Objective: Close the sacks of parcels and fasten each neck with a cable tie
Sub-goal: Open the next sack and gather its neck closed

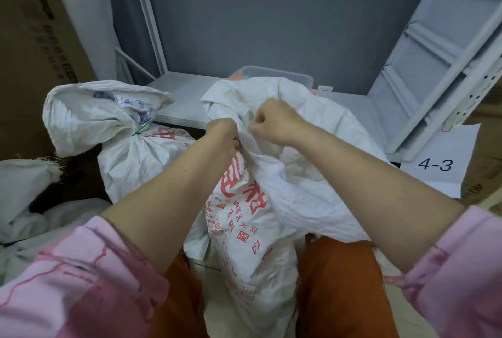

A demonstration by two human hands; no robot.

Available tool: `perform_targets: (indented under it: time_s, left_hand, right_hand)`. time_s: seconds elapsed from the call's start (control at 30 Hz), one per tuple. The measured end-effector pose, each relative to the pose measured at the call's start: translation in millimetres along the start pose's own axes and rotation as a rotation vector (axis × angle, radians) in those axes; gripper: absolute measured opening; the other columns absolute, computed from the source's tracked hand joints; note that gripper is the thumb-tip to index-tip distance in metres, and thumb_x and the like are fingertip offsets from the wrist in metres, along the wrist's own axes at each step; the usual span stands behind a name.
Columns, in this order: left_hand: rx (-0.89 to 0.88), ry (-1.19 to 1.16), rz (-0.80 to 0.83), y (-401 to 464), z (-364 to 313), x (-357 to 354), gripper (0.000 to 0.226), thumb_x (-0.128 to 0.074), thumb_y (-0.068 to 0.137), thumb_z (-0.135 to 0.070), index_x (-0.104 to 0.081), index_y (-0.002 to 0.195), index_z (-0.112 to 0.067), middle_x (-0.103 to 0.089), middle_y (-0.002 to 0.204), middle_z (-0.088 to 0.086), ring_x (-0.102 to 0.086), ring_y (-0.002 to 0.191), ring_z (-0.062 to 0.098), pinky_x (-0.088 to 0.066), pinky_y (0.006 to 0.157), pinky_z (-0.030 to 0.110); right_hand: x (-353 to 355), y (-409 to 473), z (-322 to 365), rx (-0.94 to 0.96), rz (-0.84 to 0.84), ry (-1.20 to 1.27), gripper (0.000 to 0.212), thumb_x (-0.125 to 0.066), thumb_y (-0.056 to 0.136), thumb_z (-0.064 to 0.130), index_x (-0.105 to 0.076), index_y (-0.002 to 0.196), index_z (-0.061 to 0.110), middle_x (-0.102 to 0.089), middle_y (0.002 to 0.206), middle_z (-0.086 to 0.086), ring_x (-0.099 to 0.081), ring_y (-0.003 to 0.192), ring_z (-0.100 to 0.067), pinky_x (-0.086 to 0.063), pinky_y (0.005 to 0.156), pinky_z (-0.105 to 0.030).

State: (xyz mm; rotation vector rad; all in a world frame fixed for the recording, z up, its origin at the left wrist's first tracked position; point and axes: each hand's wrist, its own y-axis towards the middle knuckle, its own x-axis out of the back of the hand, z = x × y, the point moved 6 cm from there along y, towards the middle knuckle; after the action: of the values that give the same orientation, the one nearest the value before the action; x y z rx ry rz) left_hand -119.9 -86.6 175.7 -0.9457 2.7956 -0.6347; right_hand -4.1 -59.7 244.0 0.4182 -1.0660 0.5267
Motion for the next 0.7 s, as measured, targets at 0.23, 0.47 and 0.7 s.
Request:
perform_targets:
  time_s: [0.23, 0.47, 0.7]
  left_hand:
    - [0.001, 0.366, 0.001, -7, -7, 12, 0.032, -0.029, 0.086, 0.009, -0.032, 0.059, -0.008, -0.029, 0.060, 0.005, -0.019, 0.048, 0.014, -0.015, 0.041, 0.021]
    - [-0.135, 0.590, -0.072, -6, -22, 41, 0.028, -0.032, 0.100, -0.006, -0.056, 0.099, 0.009, -0.054, 0.080, 0.019, -0.045, 0.062, 0.021, -0.041, 0.045, 0.020]
    - [-0.061, 0.581, -0.176, 19, -1, 90, 0.026, -0.038, 0.098, -0.017, -0.059, 0.086, -0.007, -0.056, 0.068, 0.016, -0.058, 0.049, 0.024, -0.043, 0.043, 0.019]
  right_hand:
    - [40, 24, -10, -0.085, -0.270, -0.293, 0.041, -0.045, 0.085, -0.009, -0.048, 0.125, 0.003, -0.047, 0.130, -0.013, -0.052, 0.114, -0.035, -0.035, 0.073, -0.035]
    - [29, 26, -33, -0.168, -0.172, -0.200, 0.028, -0.040, 0.085, -0.010, -0.054, 0.106, 0.004, -0.058, 0.114, -0.020, -0.055, 0.100, -0.038, -0.037, 0.071, -0.034]
    - [17, 27, -52, -0.215, -0.094, -0.131, 0.034, -0.035, 0.085, -0.004, -0.055, 0.111, 0.004, -0.057, 0.114, -0.016, -0.054, 0.101, -0.036, -0.041, 0.075, -0.034]
